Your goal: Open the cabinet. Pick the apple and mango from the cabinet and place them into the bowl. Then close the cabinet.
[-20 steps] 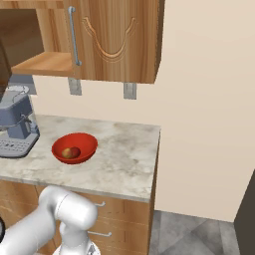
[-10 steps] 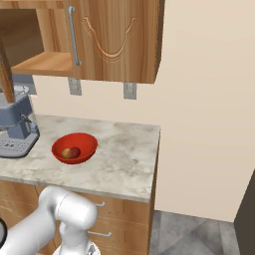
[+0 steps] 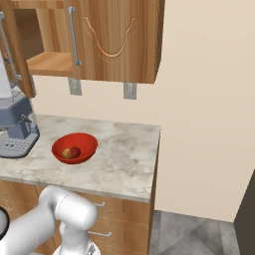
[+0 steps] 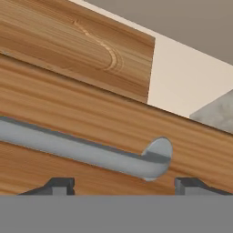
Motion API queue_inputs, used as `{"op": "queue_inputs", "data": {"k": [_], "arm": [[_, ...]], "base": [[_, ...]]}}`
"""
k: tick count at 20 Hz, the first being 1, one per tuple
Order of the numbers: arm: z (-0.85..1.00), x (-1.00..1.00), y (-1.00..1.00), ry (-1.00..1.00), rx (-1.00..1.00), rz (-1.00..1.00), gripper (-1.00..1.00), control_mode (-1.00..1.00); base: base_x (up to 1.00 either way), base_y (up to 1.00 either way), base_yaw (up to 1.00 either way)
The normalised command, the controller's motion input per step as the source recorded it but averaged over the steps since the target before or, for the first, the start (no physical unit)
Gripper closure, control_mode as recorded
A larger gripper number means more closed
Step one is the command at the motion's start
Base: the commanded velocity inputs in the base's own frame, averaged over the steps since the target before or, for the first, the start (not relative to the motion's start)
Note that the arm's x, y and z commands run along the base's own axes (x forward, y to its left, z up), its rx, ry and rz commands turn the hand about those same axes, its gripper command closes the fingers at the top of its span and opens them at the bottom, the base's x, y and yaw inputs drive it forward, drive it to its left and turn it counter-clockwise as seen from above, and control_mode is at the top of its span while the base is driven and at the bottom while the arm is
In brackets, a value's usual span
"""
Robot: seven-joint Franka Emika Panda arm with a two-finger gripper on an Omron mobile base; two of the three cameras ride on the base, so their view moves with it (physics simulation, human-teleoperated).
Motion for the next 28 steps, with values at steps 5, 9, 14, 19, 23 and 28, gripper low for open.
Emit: {"op": "queue_inputs", "data": {"k": [5, 9, 14, 19, 23, 28], "arm": [[0.02, 0.55, -0.13, -0.05, 0.0, -0.01, -1.0, -1.0], [0.0, 0.39, -0.01, -0.15, 0.0, 0.0, -1.0, -1.0], [0.0, 0.52, -0.1, -0.11, 0.0, 0.0, -1.0, -1.0], [0.0, 0.61, -0.22, -0.05, 0.0, 0.0, -1.0, -1.0], [0.0, 0.6, -0.25, -0.01, 0.0, 0.0, -1.0, -1.0], [0.0, 0.6, -0.23, -0.02, 0.0, 0.0, -1.0, -1.0]], "base": [[0.0, 0.0, 0.0], [0.0, 0.0, 0.0], [0.0, 0.0, 0.0], [0.0, 0.0, 0.0], [0.0, 0.0, 0.0], [0.0, 0.0, 0.0]]}}
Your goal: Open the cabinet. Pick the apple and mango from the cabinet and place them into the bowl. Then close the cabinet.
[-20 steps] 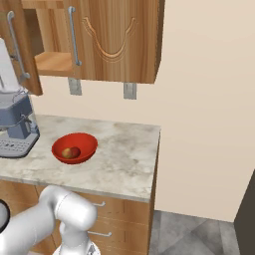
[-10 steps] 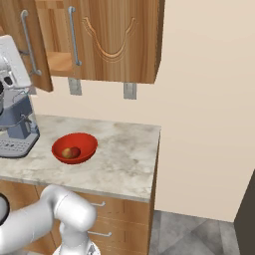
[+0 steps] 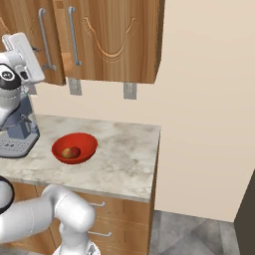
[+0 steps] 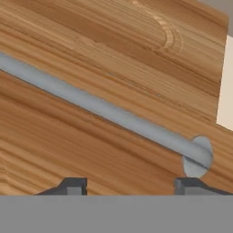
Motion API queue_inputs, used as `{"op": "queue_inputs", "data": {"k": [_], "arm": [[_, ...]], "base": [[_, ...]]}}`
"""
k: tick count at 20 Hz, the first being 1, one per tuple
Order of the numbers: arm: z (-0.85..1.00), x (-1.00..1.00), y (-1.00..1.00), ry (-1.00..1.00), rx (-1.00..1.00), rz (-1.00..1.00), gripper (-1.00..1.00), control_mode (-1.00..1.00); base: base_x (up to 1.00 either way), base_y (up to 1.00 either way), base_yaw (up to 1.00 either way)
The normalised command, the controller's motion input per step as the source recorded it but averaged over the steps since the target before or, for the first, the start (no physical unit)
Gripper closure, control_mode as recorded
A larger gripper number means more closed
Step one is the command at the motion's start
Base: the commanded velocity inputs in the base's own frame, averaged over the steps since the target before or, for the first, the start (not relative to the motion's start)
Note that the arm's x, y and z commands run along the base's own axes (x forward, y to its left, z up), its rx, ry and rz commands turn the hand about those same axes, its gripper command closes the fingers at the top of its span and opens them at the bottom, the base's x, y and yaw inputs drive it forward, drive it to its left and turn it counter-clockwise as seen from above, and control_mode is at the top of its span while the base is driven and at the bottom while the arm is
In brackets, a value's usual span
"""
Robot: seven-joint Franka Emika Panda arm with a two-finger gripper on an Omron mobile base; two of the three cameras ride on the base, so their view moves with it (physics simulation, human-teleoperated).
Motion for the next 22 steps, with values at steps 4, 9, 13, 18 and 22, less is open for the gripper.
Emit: {"op": "queue_inputs", "data": {"k": [4, 9, 13, 18, 22], "arm": [[-0.01, 0.62, -0.21, 0.0, 0.0, 0.0, -1.0, -1.0], [-0.07, 0.68, -0.17, 0.0, 0.0, 0.0, -1.0, -1.0], [-0.07, 0.63, -0.1, 0.0, 0.0, 0.0, -1.0, -1.0], [-0.12, 0.56, -0.03, 0.0, 0.0, 0.0, -1.0, -1.0], [-0.22, 0.41, 0.0, 0.0, 0.0, 0.0, -1.0, -1.0]], "base": [[0.0, 0.0, 0.0], [0.0, 0.0, 0.0], [0.0, 0.0, 0.0], [0.0, 0.0, 0.0], [0.0, 0.0, 0.0]]}}
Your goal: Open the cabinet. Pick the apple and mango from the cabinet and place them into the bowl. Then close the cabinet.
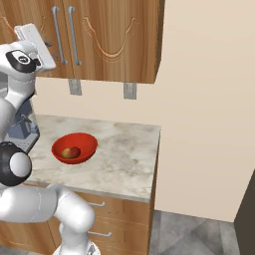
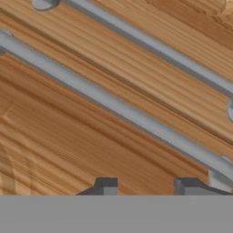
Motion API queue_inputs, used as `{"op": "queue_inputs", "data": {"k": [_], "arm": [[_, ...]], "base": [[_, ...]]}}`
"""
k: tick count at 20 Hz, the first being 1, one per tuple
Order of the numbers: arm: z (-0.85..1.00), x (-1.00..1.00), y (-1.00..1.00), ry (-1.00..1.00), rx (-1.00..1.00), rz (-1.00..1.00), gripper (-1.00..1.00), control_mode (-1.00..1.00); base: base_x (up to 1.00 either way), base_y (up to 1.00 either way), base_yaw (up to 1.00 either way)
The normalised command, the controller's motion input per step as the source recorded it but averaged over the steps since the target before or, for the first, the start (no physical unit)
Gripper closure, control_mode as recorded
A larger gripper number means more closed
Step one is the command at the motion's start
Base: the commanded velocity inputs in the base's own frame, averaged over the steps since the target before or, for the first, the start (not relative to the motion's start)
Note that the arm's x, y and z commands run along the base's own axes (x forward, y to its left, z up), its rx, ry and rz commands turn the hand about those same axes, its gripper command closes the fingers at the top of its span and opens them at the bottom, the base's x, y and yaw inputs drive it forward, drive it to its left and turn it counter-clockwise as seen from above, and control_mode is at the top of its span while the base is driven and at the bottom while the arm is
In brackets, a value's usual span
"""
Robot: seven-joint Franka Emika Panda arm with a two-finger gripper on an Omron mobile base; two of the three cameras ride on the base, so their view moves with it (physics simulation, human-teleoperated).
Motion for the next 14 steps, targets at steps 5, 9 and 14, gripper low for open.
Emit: {"op": "queue_inputs", "data": {"k": [5, 9, 14], "arm": [[-0.13, 0.05, 0.0, 0.0, 0.0, 0.0, -1.0, -1.0], [0.0, -0.41, 0.0, -0.03, 0.0, 0.04, -1.0, -1.0], [0.0, -0.36, 0.0, -0.02, 0.0, 0.03, -1.0, -1.0]], "base": [[0.0, 0.0, 0.0], [0.0, 0.0, 0.0], [0.0, 0.0, 0.0]]}}
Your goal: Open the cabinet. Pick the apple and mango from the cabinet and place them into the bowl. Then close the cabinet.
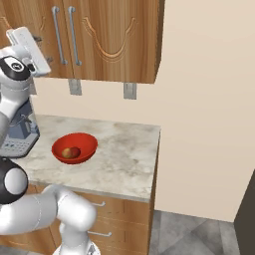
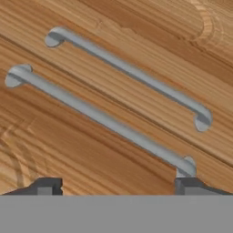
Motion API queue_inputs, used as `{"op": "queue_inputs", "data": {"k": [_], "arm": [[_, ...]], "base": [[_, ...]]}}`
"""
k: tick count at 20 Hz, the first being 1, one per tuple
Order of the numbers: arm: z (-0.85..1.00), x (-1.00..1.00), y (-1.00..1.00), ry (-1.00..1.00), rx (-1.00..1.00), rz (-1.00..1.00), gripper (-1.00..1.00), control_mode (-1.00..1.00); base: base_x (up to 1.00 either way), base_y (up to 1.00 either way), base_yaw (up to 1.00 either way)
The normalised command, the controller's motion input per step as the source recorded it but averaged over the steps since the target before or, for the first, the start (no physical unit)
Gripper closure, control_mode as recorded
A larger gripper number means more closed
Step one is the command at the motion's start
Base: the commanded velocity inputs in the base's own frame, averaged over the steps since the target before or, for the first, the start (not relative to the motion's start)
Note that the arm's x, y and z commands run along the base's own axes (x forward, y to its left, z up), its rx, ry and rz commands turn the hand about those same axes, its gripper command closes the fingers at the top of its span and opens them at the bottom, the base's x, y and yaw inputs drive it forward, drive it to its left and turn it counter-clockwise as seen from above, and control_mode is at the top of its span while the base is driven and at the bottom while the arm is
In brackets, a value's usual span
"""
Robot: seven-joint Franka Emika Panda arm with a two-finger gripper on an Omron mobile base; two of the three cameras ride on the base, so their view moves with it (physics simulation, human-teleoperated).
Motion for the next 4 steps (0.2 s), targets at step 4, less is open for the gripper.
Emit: {"op": "queue_inputs", "data": {"k": [4], "arm": [[-0.02, -0.06, 0.0, 0.0, 0.0, 0.04, -1.0, -1.0]], "base": [[0.0, 0.0, 0.0]]}}
